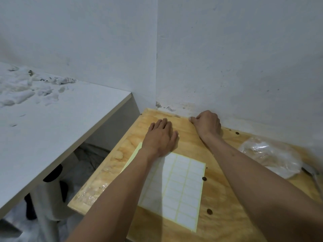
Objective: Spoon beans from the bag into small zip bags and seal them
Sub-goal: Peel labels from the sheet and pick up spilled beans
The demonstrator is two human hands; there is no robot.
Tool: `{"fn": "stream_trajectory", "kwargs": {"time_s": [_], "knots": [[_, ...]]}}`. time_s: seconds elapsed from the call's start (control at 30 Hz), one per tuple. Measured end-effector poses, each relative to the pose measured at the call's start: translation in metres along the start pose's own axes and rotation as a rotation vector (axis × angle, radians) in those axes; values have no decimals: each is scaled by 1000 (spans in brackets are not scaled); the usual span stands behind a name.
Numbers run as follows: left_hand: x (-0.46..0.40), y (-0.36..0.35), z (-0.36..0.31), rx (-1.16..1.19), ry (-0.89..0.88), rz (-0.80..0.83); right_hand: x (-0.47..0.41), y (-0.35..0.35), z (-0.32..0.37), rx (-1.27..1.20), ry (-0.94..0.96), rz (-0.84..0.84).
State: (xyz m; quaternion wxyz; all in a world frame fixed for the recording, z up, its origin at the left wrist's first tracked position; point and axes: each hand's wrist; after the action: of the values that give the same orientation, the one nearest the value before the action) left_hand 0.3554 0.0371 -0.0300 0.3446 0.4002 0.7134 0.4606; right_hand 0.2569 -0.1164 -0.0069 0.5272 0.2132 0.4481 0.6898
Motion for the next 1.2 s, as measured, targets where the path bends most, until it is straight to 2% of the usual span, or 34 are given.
{"fn": "stream_trajectory", "kwargs": {"time_s": [0.13, 0.2, 0.27, 0.37, 0.43, 0.5, 0.63, 0.7, 0.8, 0.9, 0.97, 1.03, 1.07, 1.2], "knots": [[-1, -1, 1, 4, -2, -7, -3, 5, 3, -39, -71, -6], [-1, -1, 1, 5, -7, -5, 0, 14, 4, -150, -142, 34], [-1, -1, 1, 4, -10, -6, 4, 26, 4, -383, -274, 114], [-2, -2, 3, -4, -6, -5, 4, 45, -8, -968, -557, 342], [-2, -2, 3, -8, -12, -10, 4, 57, -23, -1243, -639, 418], [-1, -3, 4, -17, -21, -18, 10, 69, -37, -1240, -614, 398], [0, -1, 1, -58, -13, 7, 38, 89, -59, -644, -352, 219], [-1, -1, -1, -79, -7, 8, 53, 95, -69, -458, -177, 171], [-3, 0, -5, -149, 11, 17, 70, 94, -82, -340, -15, 211], [-11, 5, -19, -225, 72, 60, 73, 87, -88, -278, 32, 227], [-19, 6, -32, -191, 82, 70, 74, 84, -87, -259, 48, 204], [-25, 1, -47, -119, 68, 77, 73, 83, -84, -304, 7, 191], [-27, -3, -54, -97, 51, 84, 72, 84, -83, -417, -73, 188], [-31, -25, -69, -76, 6, 104, 52, 104, -75, -1221, -644, 254]]}}
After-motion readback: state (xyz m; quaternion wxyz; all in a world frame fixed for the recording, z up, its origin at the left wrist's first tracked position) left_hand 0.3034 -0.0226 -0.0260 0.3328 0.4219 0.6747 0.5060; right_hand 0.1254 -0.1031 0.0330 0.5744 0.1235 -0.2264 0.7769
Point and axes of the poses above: each hand's wrist, its own x-axis away from the middle knuckle, its own y-axis out of the back of the hand, z = x × y, and after that the axes turned 2 degrees about x, right-handed
